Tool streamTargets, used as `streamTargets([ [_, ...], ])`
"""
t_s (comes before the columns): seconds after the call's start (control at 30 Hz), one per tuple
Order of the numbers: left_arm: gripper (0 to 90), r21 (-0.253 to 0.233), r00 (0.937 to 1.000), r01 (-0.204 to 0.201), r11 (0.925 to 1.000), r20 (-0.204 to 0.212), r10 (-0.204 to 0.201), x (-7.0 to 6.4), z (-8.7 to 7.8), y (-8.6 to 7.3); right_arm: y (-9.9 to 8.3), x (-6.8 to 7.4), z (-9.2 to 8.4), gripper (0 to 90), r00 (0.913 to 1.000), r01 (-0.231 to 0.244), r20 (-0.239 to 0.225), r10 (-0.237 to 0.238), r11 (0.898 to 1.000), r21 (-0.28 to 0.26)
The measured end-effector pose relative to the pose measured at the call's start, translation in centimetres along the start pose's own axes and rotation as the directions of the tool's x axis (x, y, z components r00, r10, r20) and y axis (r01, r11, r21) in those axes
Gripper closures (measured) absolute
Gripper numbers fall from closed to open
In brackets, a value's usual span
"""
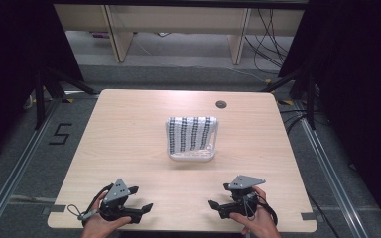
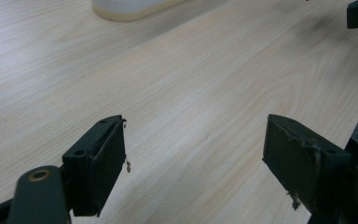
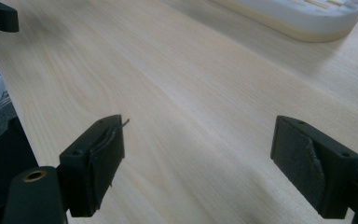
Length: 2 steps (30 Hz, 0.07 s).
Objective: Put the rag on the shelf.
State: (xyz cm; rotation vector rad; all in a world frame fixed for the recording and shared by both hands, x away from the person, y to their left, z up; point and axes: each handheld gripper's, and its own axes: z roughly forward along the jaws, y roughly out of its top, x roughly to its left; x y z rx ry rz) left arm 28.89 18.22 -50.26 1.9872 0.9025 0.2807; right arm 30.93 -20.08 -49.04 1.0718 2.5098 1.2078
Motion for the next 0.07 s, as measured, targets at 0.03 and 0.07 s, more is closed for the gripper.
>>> streamTargets([
  [0.03,20.4,-0.002,1.0,-0.002,1.0,-0.005,0.002,0.1,0.04,-0.04,-0.02,-0.11,0.04,18.5,1.0,0.004,-0.001,-0.004,1.0,-0.003],
  [0.07,20.4,0.011,1.0,0.0,0.9999,-0.008,0.0,0.25,-0.02,-0.05,-0.02,-0.16,0.04,18.5,1.0,0.007,-0.001,-0.007,1.0,-0.002],
])
